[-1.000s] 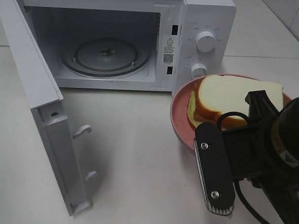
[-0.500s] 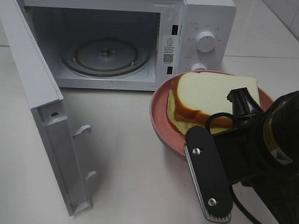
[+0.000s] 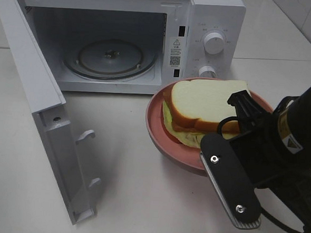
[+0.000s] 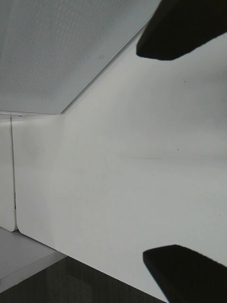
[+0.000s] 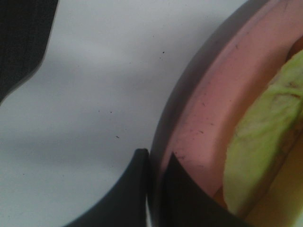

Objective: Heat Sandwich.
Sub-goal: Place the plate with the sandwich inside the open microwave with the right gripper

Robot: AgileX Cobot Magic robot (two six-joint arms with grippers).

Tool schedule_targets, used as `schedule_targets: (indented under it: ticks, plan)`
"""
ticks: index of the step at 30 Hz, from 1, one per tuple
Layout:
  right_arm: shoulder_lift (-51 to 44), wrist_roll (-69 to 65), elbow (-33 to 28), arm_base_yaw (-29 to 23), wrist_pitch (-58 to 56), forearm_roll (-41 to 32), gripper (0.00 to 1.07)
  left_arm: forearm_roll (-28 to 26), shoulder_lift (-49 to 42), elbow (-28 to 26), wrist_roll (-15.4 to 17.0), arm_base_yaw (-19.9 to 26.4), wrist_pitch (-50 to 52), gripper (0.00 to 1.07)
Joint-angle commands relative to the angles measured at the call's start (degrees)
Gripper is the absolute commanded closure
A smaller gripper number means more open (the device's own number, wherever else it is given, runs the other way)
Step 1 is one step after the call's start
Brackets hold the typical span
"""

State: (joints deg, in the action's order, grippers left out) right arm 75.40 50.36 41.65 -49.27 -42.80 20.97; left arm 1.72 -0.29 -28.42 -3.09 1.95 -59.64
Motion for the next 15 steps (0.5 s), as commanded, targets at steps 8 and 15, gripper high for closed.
schedule_targets:
  ticks: [8, 15]
  plan:
    - [-0.46, 19.14, -0.29, 6.42, 6.53, -5.27, 1.07, 0.0, -1.49, 0.11, 0.4, 0.06, 0.34, 0.07]
    - [-0.46, 28.88, -0.29, 10.83, 8.08, -9.45, 1.07, 0.0, -1.49, 0.11, 0.4, 0.06, 0.34, 0.07]
